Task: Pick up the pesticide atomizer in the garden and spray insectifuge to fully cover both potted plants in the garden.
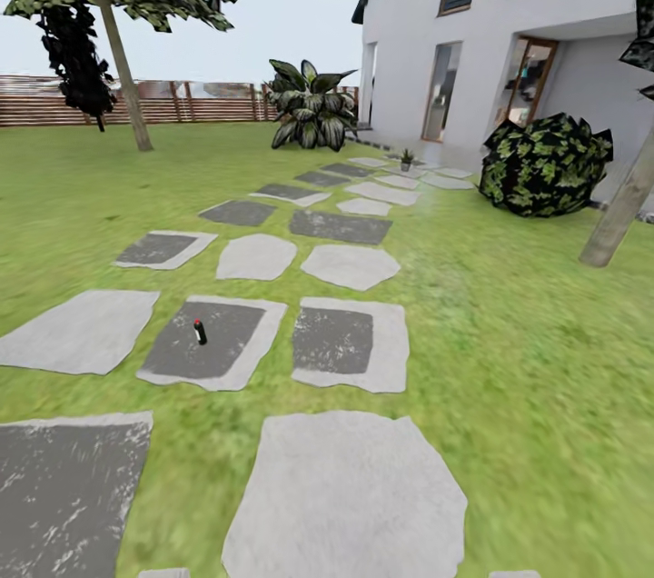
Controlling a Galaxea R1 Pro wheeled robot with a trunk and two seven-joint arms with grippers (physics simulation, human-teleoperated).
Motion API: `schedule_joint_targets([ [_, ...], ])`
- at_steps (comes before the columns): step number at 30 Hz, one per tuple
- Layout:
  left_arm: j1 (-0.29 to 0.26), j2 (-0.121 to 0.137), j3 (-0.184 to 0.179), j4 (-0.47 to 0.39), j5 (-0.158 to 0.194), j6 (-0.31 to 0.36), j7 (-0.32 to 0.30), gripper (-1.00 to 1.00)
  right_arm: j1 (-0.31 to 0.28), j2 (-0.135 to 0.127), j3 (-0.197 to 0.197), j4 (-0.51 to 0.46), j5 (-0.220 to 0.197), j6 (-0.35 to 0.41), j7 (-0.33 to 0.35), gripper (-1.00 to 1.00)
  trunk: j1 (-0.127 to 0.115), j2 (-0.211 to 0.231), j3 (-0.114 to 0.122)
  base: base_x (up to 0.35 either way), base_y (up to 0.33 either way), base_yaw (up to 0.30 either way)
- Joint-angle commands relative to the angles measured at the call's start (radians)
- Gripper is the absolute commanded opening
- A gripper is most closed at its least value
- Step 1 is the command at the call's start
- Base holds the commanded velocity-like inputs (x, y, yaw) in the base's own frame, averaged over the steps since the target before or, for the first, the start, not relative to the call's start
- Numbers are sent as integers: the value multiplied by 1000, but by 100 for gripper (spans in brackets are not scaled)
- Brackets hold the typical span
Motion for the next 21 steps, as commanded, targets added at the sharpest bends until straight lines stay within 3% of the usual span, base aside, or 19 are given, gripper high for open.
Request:
schedule_joint_targets([
  [1, -1, 0, 2, 1, 3, -3, -1, 100, -1, 0, -2, 1, 1, -3, 1, 100, 0, 0, -1, 339, 0, 0],
  [21, -1, -1, 2, 1, 2, -3, -1, 100, -1, 0, -3, 1, 1, -4, 0, 100, 0, 0, -1, 339, 0, 0],
])
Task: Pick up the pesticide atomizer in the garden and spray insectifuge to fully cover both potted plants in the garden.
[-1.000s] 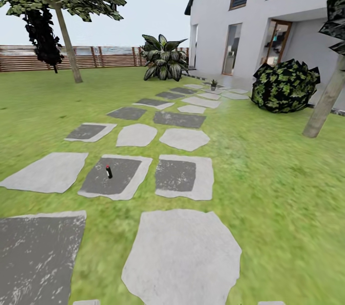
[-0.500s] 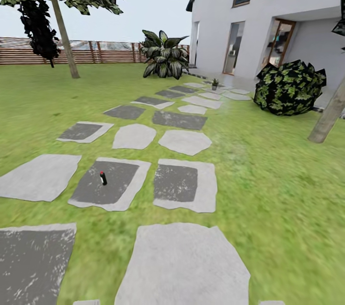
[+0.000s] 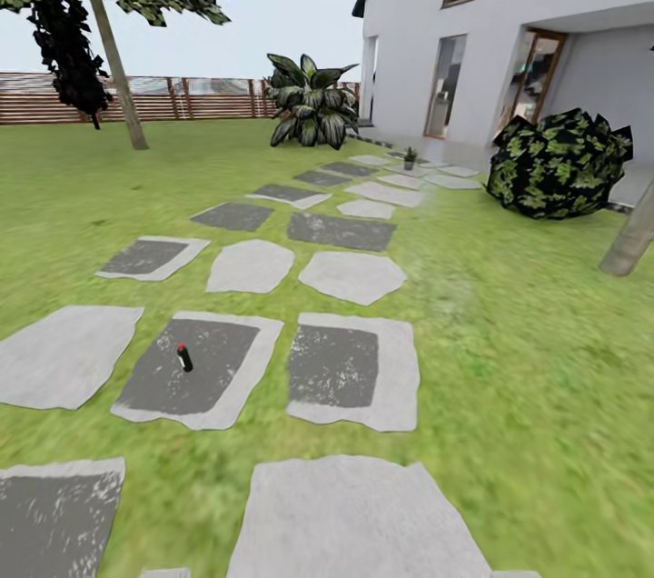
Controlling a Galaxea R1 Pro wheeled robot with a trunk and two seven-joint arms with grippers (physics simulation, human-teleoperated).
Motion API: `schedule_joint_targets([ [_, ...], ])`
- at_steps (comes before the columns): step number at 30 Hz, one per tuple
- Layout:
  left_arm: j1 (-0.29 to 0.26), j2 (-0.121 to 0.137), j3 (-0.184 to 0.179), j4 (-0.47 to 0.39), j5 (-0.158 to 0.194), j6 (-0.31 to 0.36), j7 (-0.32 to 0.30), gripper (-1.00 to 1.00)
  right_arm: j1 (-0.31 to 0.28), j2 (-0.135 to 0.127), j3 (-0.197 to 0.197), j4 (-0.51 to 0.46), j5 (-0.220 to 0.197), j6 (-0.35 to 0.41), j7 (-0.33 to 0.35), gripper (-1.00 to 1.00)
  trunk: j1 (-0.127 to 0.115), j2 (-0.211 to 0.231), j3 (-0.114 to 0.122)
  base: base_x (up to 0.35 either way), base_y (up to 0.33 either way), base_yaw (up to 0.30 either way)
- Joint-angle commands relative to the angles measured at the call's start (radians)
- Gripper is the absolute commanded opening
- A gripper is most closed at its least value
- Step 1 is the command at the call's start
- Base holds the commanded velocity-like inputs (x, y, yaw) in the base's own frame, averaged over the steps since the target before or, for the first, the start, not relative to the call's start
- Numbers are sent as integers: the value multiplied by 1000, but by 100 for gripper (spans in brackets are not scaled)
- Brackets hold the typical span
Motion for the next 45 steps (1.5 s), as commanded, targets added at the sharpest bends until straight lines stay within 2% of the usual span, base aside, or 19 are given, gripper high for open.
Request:
schedule_joint_targets([
  [1, -1, 0, 2, 1, 3, -3, -1, 100, 0, 0, -2, 1, 1, -3, 1, 100, 0, 0, -1, 339, 0, 0],
  [45, -1, -2, 0, 1, 3, -3, -2, 100, 0, 0, -5, 1, -2, -2, -1, 100, 0, 0, -1, 340, 0, 0],
])
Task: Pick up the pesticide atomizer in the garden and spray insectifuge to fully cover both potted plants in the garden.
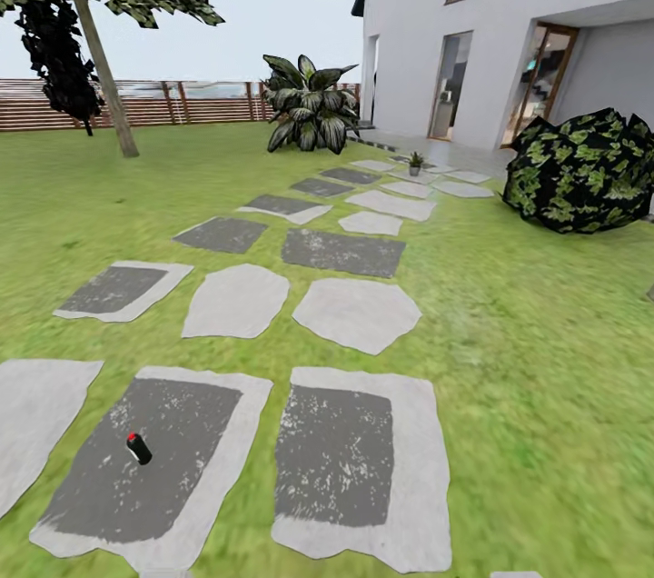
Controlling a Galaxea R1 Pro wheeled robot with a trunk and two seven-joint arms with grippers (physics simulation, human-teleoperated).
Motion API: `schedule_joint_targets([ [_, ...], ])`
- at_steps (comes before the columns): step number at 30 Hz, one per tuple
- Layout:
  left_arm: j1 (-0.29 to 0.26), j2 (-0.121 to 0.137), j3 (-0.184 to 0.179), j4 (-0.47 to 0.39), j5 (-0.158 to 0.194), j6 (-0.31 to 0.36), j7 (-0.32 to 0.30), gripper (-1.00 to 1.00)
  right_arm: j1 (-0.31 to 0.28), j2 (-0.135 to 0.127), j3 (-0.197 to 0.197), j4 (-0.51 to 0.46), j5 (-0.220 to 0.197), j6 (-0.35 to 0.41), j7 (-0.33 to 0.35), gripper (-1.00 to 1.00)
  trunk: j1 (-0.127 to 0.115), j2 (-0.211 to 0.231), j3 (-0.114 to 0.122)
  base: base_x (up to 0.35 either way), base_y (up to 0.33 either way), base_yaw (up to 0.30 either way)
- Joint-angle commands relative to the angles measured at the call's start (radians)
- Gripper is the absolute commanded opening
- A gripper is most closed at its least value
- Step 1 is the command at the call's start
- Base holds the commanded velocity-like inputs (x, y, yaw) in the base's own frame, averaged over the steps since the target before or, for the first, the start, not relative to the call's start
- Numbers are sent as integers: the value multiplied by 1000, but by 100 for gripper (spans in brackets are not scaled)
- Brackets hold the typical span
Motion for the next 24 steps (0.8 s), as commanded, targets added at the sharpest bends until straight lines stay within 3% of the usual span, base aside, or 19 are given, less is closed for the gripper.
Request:
schedule_joint_targets([
  [1, -1, 0, 2, 1, 3, -3, -1, 100, 0, 0, -2, 1, 1, -3, 1, 100, 0, 0, -1, 339, 0, 0],
  [24, -1, 0, 2, 1, 3, -3, -1, 100, 0, 0, 0, 1, 2, -3, 1, 100, 0, 0, -1, 339, 0, 0],
])
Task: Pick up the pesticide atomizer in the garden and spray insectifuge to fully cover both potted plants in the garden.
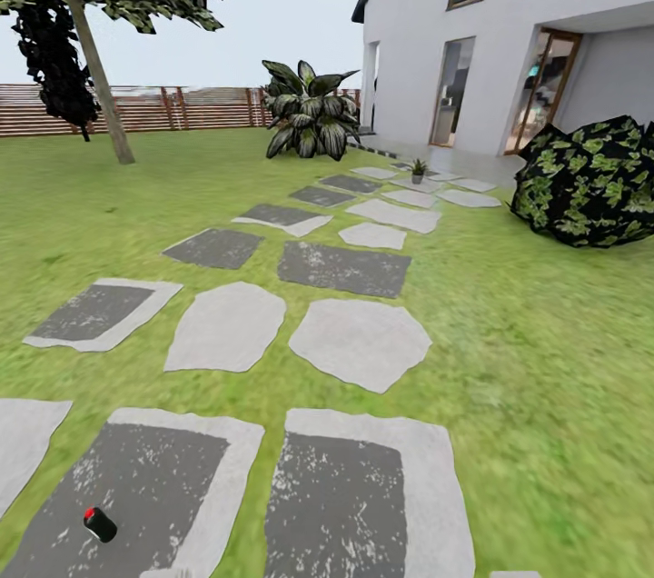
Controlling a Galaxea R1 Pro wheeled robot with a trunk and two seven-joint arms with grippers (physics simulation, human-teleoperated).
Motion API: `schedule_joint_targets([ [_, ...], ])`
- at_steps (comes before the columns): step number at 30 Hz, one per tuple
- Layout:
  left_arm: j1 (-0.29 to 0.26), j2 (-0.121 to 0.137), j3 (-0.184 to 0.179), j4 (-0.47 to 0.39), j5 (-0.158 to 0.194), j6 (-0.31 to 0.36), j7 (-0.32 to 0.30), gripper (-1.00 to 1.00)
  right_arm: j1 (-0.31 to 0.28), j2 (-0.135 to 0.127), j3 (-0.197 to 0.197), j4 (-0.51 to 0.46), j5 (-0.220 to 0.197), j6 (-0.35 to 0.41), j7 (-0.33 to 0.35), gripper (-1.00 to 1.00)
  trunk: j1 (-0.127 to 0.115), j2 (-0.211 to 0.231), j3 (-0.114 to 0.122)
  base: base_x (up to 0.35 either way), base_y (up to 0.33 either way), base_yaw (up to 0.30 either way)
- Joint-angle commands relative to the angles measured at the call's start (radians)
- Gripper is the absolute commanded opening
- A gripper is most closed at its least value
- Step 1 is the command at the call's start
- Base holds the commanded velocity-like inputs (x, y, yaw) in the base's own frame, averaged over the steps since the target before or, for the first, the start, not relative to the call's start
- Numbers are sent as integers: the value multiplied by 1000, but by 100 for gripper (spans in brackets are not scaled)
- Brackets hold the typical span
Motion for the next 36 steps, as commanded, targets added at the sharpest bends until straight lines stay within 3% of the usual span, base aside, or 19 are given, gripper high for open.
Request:
schedule_joint_targets([
  [1, -1, 0, 2, 1, 3, -3, -1, 100, 0, 1, -2, 1, 1, -3, 1, 100, 0, 0, -1, 339, 0, 0],
  [36, -1, 0, 2, 1, 3, -3, -1, 100, 0, 0, -2, 1, 1, -4, 1, 100, 0, 0, -1, 340, 0, 0],
])
